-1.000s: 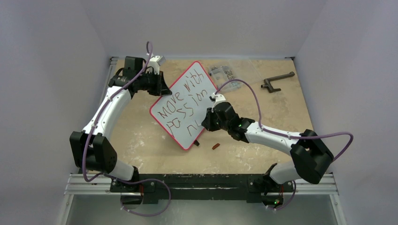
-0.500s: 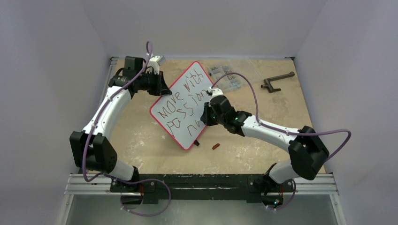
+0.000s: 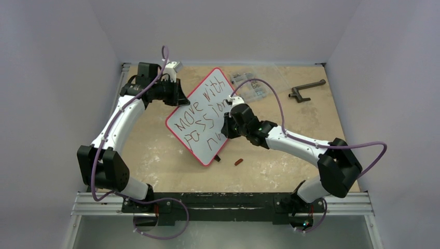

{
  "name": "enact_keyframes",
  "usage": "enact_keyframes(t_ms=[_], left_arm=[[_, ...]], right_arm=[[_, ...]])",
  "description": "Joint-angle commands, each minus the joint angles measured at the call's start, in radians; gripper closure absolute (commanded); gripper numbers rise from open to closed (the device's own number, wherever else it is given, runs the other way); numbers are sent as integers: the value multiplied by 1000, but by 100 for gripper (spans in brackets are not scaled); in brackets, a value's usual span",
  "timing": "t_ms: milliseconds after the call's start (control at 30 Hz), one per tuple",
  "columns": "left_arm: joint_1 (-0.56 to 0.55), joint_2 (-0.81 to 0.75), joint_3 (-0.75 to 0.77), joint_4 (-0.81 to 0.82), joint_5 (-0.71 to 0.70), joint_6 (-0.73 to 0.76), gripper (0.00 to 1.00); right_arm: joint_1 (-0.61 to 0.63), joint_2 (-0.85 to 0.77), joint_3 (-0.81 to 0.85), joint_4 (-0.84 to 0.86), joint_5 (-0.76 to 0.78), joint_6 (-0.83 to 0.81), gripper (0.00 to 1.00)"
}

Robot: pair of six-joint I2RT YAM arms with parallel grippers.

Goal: Write a sentence on the whiteboard

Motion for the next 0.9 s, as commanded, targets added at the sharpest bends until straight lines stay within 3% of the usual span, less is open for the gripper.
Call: enact_keyframes(t_ms=[0, 633, 867], left_arm=[[6, -6, 24, -16, -128, 72, 100], [6, -7, 24, -17, -129, 75, 100], [6, -5, 24, -18, -132, 74, 100]], right_arm=[[1, -10, 32, 124, -52, -24, 100], [1, -57, 28, 140, -93, -40, 100], [-18, -131, -15, 133, -33, -21, 100]])
